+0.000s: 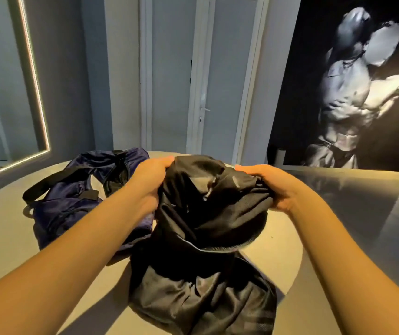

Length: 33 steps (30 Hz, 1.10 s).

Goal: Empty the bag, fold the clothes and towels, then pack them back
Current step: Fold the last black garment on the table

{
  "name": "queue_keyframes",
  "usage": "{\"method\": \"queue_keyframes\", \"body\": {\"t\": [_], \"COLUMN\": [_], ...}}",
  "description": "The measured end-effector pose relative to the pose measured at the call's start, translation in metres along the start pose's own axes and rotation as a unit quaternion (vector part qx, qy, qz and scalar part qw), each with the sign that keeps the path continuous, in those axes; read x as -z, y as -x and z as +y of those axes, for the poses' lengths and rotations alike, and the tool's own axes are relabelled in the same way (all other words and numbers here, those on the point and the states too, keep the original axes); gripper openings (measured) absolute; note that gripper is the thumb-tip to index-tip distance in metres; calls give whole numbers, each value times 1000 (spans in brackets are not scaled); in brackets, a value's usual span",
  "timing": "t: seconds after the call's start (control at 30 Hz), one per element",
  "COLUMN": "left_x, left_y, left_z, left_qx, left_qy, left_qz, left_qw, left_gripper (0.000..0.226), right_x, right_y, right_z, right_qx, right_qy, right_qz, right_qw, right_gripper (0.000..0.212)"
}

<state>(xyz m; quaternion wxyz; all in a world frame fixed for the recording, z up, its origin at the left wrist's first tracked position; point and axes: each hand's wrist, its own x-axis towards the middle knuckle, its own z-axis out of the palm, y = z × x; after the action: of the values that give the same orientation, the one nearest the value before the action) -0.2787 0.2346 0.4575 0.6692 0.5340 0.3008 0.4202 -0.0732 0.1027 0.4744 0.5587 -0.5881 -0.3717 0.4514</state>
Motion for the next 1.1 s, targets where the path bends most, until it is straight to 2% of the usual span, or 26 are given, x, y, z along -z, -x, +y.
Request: {"method": "queue_keyframes", "body": {"t": [0.07,0.1,0.17,0.2,0.27,0.37,0.4,0.47,0.57,0.67,0.7,0.77,0.83,0.93,1.03,1.1], "left_x": [2,3,1,0,-5,-8,-8,-10,-12,-10,-8,-3,8,24,25,17], "left_y": [-4,-2,1,1,0,-5,-5,-2,5,9,9,6,-4,-15,-22,-28], "left_z": [16,22,27,26,22,17,16,14,16,18,19,21,23,26,26,29], "left_qx": [-3,7,0,-16,-31,-30,-27,-20,-12,-12,-15,-31,-65,-107,-182,-264], "left_qy": [10,-2,-101,-155,-188,-157,-150,-133,-112,-105,-108,-119,-164,-255,-301,-345], "left_qz": [-31,-69,-117,-113,-69,-24,-24,-33,-67,-99,-98,-68,-24,-1,-11,26], "left_qw": [999,998,988,981,979,987,988,990,991,990,989,990,984,961,936,900], "left_gripper": [17,15,17,22,35,31,31,36,32,26,26,26,24,22,45,48], "right_x": [3,5,6,5,-8,-37,-46,-58,-63,-65,-65,-62,-57,-42,-30,-33], "right_y": [-5,-12,-29,-36,-34,-8,-1,3,-10,-23,-27,-31,-26,-7,0,-8], "right_z": [-8,-10,-9,-6,2,23,30,45,56,57,57,54,42,8,-31,-45], "right_qx": [22,51,128,166,246,352,357,307,243,228,239,270,297,293,284,248], "right_qy": [79,148,295,343,383,335,355,435,514,535,528,478,416,341,151,-6], "right_qz": [7,60,193,234,282,280,259,218,206,219,218,181,110,-22,-136,-128], "right_qw": [997,986,927,895,844,828,825,818,797,784,785,816,852,893,937,960], "right_gripper": [20,24,34,35,32,34,36,39,43,28,19,21,26,27,22,19]}}
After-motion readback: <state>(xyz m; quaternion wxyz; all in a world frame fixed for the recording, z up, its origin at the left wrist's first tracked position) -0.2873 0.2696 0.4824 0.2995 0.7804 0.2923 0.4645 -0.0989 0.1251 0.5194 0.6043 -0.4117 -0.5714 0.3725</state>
